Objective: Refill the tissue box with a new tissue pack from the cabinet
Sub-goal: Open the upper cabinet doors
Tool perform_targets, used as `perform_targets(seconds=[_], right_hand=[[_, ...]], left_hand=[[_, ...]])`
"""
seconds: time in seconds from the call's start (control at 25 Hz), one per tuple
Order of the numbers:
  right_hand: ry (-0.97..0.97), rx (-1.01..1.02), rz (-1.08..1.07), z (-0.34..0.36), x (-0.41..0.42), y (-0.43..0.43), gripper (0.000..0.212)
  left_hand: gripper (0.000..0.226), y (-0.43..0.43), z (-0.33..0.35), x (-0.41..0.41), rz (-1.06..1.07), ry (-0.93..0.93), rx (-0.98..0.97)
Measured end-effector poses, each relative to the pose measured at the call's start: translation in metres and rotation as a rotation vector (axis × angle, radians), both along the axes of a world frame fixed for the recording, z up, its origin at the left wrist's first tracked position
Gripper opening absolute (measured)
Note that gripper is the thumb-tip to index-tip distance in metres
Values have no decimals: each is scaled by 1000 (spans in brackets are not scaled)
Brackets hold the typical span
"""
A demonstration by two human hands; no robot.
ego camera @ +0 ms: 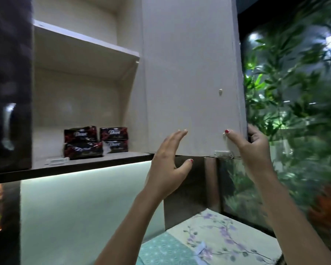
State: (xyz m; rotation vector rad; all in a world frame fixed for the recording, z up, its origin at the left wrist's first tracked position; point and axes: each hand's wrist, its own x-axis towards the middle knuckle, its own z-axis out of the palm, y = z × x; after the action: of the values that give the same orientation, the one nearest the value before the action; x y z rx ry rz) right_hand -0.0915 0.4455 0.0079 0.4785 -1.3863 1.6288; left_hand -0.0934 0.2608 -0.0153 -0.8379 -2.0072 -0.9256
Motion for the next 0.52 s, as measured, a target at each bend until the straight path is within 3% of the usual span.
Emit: perform_targets(seconds=[0.24,0.52], right_hand=[[-3,-2,64,-2,-60,64,21],[10,47,125,-4,-91,93,19]], left_hand=[[64,58,6,-79,30,40,-25],[58,89,2,-118,84,145,-40]])
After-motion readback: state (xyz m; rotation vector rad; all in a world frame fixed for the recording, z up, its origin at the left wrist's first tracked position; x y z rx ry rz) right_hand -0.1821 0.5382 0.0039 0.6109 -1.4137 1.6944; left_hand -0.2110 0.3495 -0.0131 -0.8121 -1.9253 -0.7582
